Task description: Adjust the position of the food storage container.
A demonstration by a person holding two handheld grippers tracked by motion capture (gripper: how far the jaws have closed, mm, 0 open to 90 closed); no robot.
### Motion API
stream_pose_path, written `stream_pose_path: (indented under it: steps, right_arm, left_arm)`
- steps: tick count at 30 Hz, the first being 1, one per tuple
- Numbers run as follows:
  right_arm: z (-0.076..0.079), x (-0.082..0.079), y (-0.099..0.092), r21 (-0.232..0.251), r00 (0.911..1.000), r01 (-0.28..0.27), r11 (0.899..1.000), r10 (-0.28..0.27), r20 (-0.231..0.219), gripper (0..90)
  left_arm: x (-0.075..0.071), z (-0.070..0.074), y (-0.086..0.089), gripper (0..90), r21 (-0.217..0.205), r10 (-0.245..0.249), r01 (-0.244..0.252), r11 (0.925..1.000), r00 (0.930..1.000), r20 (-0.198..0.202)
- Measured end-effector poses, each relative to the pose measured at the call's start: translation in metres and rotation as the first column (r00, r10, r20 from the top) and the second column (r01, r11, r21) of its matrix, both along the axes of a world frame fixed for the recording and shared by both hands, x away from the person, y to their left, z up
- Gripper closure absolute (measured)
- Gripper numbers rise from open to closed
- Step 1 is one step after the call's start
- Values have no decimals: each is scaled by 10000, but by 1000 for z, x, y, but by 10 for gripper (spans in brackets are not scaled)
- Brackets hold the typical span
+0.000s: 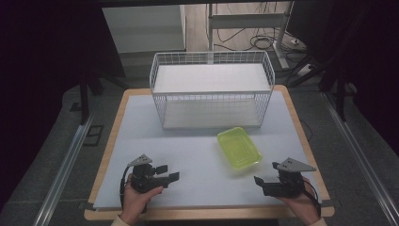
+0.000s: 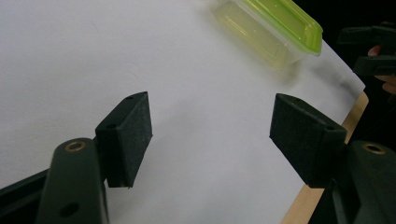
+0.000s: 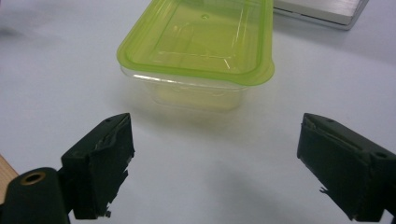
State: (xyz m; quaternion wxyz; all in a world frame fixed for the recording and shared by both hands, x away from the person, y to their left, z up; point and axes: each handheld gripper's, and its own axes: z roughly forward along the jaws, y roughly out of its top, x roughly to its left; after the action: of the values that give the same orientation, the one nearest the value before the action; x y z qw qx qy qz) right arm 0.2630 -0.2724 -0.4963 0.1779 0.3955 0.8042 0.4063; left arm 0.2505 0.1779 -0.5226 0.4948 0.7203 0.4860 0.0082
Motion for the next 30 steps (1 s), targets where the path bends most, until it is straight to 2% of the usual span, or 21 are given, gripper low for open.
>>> stream_pose_path:
  steps: [3,6,8,10,12,13,15,16,17,21,24,30]
  right_arm:
    - [0,0,1,-83,9999,-109,9999,108,-70,136]
    - [1,-1,2,-166,9997,-205,9997,207,94,186]
    - [6,-3,1,-106,9999,-4,9999,5,104,273]
    - [8,-4,0,-50,9999,54,10000,-53,97,301]
    - [13,-5,-2,76,9999,109,9999,-110,108,410]
    - [13,-5,-2,76,9999,109,9999,-110,108,410]
    - [14,-5,-3,102,9997,194,9998,-196,147,484]
    - [15,-4,-4,402,10000,92,9991,-91,-41,569]
    - [15,-4,-4,402,10000,92,9991,-91,-41,569]
    - [20,-4,-4,624,9997,-223,9978,225,-28,772]
    - [23,-5,-2,626,9990,-443,9971,443,16,879]
    - [35,-4,11,568,9967,-813,9951,808,105,898]
  left_arm:
    - [0,0,1,296,2,5,-5,10000,10000,-2]
    - [0,0,2,296,-50,27,-27,10000,10000,0]
    - [0,0,2,296,-63,36,-36,10000,10000,4]
    - [0,1,2,296,-65,33,-33,10000,10000,5]
    - [0,1,2,296,-38,24,-24,10000,10000,16]
    - [0,1,1,296,-24,21,-21,10000,10000,21]
    - [0,1,1,296,-21,5,-5,10000,10000,18]
    - [0,1,1,296,-8,-7,7,10000,10000,24]
    - [0,1,1,296,-8,-7,7,10000,10000,24]
    - [-1,1,0,296,-5,10,-10,10000,10000,35]
    - [-1,1,0,296,-10,28,-28,10000,10000,33]
    - [-2,2,0,298,-40,20,-19,10000,10000,50]
